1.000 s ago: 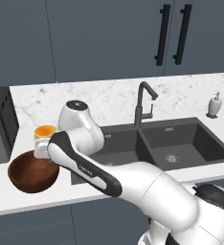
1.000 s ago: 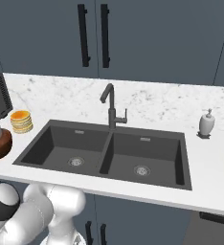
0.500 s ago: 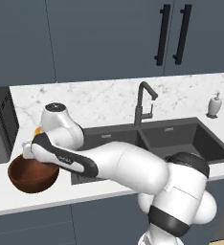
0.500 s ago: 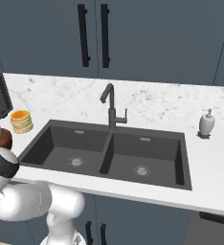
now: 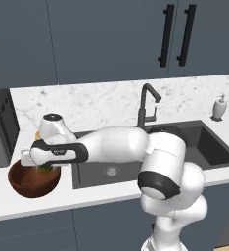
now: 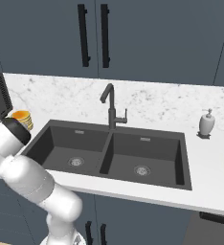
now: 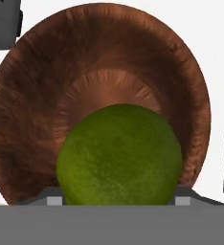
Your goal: Pick the lime from the sink and place it in the bowl. Then pick the bowl and place it in the microwave. Then close the microwave door and press the start button.
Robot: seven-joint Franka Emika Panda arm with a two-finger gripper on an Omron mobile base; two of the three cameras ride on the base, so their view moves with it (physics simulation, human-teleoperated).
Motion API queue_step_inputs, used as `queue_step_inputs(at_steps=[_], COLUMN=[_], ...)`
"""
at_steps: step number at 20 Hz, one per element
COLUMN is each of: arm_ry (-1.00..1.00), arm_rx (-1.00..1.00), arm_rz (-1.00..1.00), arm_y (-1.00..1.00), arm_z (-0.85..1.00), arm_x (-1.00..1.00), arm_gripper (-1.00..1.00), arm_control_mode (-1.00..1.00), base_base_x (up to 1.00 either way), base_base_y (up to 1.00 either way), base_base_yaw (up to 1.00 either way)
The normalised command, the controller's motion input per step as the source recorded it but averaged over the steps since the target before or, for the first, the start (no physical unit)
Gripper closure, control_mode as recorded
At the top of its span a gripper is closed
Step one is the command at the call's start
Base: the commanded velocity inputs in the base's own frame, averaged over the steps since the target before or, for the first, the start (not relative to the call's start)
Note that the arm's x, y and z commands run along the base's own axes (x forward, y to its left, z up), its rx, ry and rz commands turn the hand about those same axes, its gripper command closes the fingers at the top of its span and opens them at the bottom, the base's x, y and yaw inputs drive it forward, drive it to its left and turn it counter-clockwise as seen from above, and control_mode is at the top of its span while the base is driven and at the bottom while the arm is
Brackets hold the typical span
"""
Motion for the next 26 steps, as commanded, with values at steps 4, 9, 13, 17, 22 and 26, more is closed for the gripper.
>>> queue_step_inputs(at_steps=[4,9,13,17,22,26], arm_ry=[0.11,0.08,0.05,0.03,0.00,-0.01], arm_rx=[0.00,-0.05,-0.05,-0.03,-0.03,0.00], arm_rz=[0.00,-0.04,-0.06,-0.03,0.00,0.00], arm_y=[0.45,0.42,0.16,0.02,0.00,0.00], arm_z=[-0.31,-0.03,-0.07,-0.19,-0.28,-0.05], arm_x=[0.38,0.14,0.16,0.19,0.04,0.00], arm_gripper=[1.00,1.00,1.00,1.00,-1.00,-1.00], arm_control_mode=[-1.00,-1.00,-1.00,-1.00,-1.00,-1.00], base_base_x=[0.00,0.00,0.00,0.00,0.00,0.00], base_base_y=[0.00,0.00,0.00,0.00,0.00,0.00], base_base_yaw=[0.00,0.00,0.00,0.00,0.00,0.00])
